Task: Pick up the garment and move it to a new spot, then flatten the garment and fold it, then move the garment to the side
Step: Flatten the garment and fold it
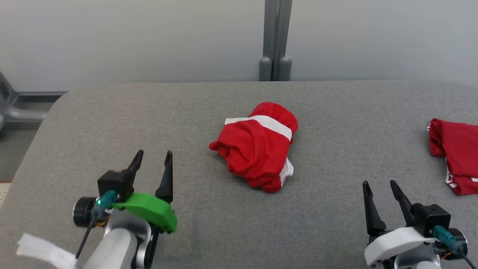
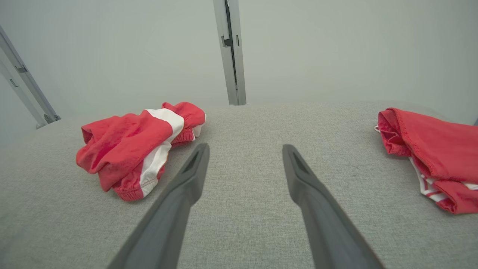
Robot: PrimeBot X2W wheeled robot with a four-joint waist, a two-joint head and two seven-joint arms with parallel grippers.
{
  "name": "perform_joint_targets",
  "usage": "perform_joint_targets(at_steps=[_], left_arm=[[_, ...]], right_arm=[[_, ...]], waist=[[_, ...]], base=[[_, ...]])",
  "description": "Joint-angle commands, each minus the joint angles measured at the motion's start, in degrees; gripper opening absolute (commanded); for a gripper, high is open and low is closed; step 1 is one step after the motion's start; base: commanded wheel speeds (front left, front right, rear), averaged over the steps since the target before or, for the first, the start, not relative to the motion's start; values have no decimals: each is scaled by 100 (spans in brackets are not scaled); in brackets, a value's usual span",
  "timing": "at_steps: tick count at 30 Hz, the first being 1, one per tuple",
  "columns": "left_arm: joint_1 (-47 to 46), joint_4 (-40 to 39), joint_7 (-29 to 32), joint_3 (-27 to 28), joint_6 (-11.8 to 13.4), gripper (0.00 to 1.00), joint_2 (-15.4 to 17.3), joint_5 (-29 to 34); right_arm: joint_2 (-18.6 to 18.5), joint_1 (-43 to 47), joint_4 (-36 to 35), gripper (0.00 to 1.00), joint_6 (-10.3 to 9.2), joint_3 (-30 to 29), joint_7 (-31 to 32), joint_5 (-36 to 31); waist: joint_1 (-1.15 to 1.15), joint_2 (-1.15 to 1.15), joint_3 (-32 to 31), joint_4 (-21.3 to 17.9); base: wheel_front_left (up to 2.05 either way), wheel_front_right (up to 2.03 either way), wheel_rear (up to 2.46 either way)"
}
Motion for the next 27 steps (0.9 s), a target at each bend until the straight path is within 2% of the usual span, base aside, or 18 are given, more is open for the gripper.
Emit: perform_joint_targets(at_steps=[1,5,8,13,23,27], left_arm=[[-239,56,119,-44,-44,100,-60,13],[-981,343,642,-241,-158,100,-288,-8],[-1484,680,994,-351,-226,100,-597,-124],[-2168,1331,1599,-428,-311,100,-909,-556],[-2877,2427,2168,-774,-361,100,-1004,-941],[-2995,2735,2162,-885,-133,100,-1009,-876]], right_arm=[[-17,-108,-34,100,-9,7,21,-46],[-17,-239,-116,100,-9,30,68,-93],[-16,-380,-176,100,-9,49,68,-121],[-14,-645,-185,100,-9,148,29,-68],[-15,-952,60,100,-9,347,-129,37],[-15,-989,150,100,-9,388,-167,86]], waist=[[0,0,193,-195],[0,0,545,-456],[0,0,845,-675],[0,0,1300,-1018],[0,0,1617,-1465],[0,0,1591,-1567]], base=[[0,0,0],[0,0,0],[0,0,0],[0,0,0],[0,0,0],[0,0,0]])
